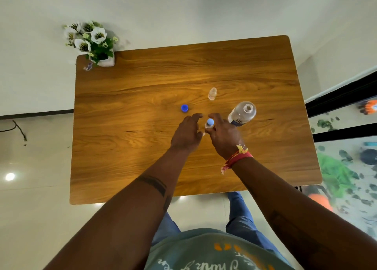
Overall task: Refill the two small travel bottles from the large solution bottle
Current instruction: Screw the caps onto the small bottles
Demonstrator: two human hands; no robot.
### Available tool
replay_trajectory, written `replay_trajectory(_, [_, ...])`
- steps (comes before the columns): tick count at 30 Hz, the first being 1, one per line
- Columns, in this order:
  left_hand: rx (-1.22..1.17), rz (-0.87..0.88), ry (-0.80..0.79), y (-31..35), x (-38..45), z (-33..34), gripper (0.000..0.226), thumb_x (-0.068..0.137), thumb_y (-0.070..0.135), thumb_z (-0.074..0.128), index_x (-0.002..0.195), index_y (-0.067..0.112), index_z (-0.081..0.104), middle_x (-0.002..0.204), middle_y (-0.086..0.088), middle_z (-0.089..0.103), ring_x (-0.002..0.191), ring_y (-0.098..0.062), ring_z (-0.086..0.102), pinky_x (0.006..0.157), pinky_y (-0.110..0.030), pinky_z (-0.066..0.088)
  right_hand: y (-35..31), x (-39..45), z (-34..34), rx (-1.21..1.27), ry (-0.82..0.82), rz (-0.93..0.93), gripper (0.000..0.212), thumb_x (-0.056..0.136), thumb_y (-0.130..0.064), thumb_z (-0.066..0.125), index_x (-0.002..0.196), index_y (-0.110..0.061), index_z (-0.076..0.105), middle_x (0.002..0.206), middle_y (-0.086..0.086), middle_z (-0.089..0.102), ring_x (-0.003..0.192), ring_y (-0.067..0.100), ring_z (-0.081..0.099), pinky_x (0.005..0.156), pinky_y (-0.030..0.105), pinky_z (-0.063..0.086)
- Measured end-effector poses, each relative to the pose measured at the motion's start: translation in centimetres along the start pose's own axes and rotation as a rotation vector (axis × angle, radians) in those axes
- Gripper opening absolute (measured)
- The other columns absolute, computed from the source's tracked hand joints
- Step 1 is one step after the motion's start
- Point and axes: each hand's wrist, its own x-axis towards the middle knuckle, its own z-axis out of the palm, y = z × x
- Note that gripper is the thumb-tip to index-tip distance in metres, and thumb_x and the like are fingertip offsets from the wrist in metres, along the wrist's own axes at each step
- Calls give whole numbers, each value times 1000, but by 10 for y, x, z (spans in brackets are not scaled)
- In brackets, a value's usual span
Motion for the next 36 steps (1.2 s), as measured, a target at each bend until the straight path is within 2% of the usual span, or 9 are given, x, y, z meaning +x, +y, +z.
replay_trajectory(6, [20,-109,15,-36,-37,-27,63,86,19,74,140,28,44,97,5,55,90,-11,53,79,-34,50,-20,-21,25,75,-19,-27,30,95,-22,65,120,-15,53,101,11,68,88,27,65,69,35,50])
replay_trajectory(12, [60,-171,-25,-69,-56,-29,54,85,27,76,133,28,50,100,4,57,93,-13,56,82,-37,52,-33,-14,63,-23,-217,53,47,94,-29,64,135,-17,43,119,15,61,102,33,63,79,40,53])
replay_trajectory(15, [61,-156,-27,-76,-59,-25,48,88,29,73,132,25,52,101,2,57,93,-18,58,80,-39,53,-36,-11,79,-125,-298,99,54,94,-38,63,139,-19,40,119,18,59,106,38,61,82,45,55])
replay_trajectory(19, [50,-154,-9,-74,-59,-24,46,90,25,72,132,25,52,98,5,53,89,-16,58,78,-38,53,-33,-9,90,-162,-301,118,37,97,-29,55,132,-19,46,114,17,57,101,39,62,76,43,54])
replay_trajectory(24, [-34,-158,14,-68,-56,-35,51,90,24,73,135,28,51,92,6,57,78,-8,55,63,-21,42,-44,-14,83,47,-173,153,24,93,-27,58,108,-13,46,96,12,61,82,28,60,61,34,45])
replay_trajectory(27, [-82,-142,25,-64,-49,-46,51,88,29,75,133,31,52,88,7,60,72,-6,57,60,-20,39,-61,-13,65,182,-8,143,24,88,-23,62,101,-14,44,85,5,59,71,22,56,54,28,35])
replay_trajectory(32, [-92,-106,128,-31,-19,-55,37,87,26,70,121,30,57,86,11,61,70,-2,56,58,-17,35,-85,23,18,230,198,73,31,89,-26,57,120,-27,61,111,-6,63,94,12,59,71,21,41])
replay_trajectory(34, [-127,-62,180,-14,-1,-56,33,87,24,69,118,26,60,86,13,62,69,-1,56,60,-16,36,-86,42,-1,217,277,10,27,89,-25,57,114,-25,67,109,-2,67,98,18,62,80,30,48])
replay_trajectory(36, [-183,-36,207,0,18,-55,34,86,23,69,119,24,62,85,7,65,74,-8,60,65,-23,42,-77,60,-17,231,341,33,19,87,-21,61,105,-20,64,99,-1,68,92,21,62,72,30,44])
